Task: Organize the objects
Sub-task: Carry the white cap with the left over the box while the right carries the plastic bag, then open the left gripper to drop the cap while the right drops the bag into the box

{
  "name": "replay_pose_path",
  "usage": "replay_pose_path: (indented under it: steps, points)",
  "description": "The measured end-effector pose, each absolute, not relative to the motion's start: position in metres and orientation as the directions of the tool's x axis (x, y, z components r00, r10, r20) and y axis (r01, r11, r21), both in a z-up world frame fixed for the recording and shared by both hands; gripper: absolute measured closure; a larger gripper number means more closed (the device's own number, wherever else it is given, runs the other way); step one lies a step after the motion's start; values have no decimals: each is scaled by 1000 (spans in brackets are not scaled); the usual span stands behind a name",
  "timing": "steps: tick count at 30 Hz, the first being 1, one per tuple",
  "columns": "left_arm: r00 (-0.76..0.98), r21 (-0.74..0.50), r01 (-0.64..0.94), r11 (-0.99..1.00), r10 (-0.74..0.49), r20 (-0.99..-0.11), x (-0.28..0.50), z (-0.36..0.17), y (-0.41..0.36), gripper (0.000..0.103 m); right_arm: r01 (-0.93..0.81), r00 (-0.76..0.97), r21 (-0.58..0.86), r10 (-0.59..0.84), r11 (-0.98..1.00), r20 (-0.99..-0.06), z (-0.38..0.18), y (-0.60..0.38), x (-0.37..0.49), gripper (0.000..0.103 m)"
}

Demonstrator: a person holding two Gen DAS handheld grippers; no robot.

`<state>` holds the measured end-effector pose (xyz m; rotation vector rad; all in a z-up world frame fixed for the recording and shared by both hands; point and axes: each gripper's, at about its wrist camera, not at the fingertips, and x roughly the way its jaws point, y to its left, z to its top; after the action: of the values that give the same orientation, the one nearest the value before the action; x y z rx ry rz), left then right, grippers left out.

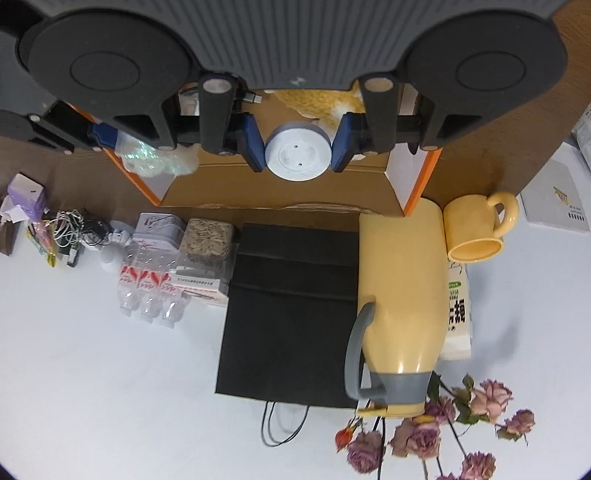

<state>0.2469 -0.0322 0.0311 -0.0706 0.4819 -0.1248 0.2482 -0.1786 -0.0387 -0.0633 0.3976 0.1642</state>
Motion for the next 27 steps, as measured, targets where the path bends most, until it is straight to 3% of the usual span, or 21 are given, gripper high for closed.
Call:
replay_pose_path:
  steps: [11, 12, 14, 15, 16, 18, 27]
  points:
    - [857, -72, 117, 990, -138, -497, 254, 10, -32, 61, -177, 882, -10, 154, 984, -445, -56, -184, 254, 58]
    - [862, -67, 118, 991, -136, -489, 252, 10, -33, 56, -177, 882, -9, 154, 984, -445, -56, -184, 253, 56]
    - [873, -63, 115, 991, -131, -470, 250, 11, -32, 35, -175, 881, -10, 153, 984, -447, -57, -184, 253, 50]
    - [879, -65, 114, 991, -131, -458, 248, 12, -31, 14, -173, 882, -8, 151, 985, -446, -56, -185, 252, 41]
    - [886, -66, 113, 991, -130, -445, 246, 13, -30, 2, -168, 885, -7, 148, 986, -441, -56, -185, 251, 30]
    - [900, -70, 108, 992, -127, -418, 242, 15, -29, 0, -157, 893, -8, 139, 988, -428, -55, -186, 249, 17]
    - [903, -88, 82, 993, -111, -415, 239, 15, -22, 0, -155, 904, -4, 140, 988, -404, -51, -188, 243, 5]
